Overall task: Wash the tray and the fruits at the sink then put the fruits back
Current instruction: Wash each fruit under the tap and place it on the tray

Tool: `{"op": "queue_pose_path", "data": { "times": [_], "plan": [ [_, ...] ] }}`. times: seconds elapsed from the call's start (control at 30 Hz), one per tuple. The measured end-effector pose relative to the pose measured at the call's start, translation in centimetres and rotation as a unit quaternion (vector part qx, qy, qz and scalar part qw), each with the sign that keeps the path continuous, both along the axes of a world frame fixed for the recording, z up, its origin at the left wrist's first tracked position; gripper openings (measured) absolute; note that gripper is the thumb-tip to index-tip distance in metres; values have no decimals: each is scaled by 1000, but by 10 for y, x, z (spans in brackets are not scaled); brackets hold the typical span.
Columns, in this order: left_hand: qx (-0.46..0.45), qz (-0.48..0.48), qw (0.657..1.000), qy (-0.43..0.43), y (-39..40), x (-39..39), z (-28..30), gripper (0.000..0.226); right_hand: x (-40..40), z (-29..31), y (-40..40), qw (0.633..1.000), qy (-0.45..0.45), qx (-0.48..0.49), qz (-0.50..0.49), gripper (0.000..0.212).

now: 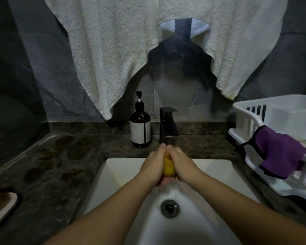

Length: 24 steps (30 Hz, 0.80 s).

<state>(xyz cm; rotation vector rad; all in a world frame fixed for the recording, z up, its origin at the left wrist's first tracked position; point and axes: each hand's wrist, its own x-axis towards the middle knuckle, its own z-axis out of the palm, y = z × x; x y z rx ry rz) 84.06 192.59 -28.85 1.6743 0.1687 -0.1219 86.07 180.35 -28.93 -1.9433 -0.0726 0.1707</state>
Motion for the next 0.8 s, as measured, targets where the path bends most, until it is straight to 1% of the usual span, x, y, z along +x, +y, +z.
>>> {"op": "queue_pose_path", "data": {
  "times": [0.07,0.1,0.13,0.2,0.23,0.27,0.33,0.37,0.43,0.47,0.5,0.53,0.6,0.63,0.67,0.7,0.77,0.8],
  "plan": [
    [70,32,997,-24,0,3,-5,49,-3,1,2,993,102,54,-3,59],
    [77,33,996,-19,0,3,-7,50,-4,0,3,992,112,59,-1,63],
    [55,23,998,-2,0,2,-6,54,-2,-1,3,995,91,47,-1,59],
    [-11,3,999,38,1,0,-6,64,1,-5,0,1000,19,11,-1,42],
    [-25,-1,999,35,2,1,-6,63,1,-6,-1,1000,5,4,6,38],
    [-10,0,1000,17,2,2,-7,60,1,-6,-1,1000,20,20,14,39],
    [36,26,999,-16,1,4,-9,56,-2,-2,2,995,78,65,14,50],
    [29,28,999,-11,0,5,-9,58,-3,0,4,995,71,73,7,50],
    [-25,6,999,24,0,4,-7,68,3,-1,3,999,-5,37,-1,38],
    [-40,-5,999,28,1,2,-6,70,4,-1,1,999,-39,19,-2,34],
    [-41,-11,999,21,1,2,-6,69,3,0,-1,999,-48,8,-1,34],
    [-27,-3,1000,3,0,2,-8,64,4,0,-2,1000,-27,10,5,37],
    [32,38,998,-42,0,4,-12,53,1,1,1,998,60,35,4,54],
    [46,49,996,-52,0,4,-13,52,-2,3,4,996,79,36,3,60],
    [43,46,997,-43,0,4,-14,55,-1,2,5,998,61,16,2,60],
    [20,32,999,-18,1,4,-14,61,0,1,4,1000,23,-9,-1,57],
    [-38,5,999,37,1,2,-11,68,1,-1,0,997,-58,-57,5,45],
    [-48,6,998,37,2,1,-11,66,0,-2,-3,996,-58,-59,19,42]
  ]
}}
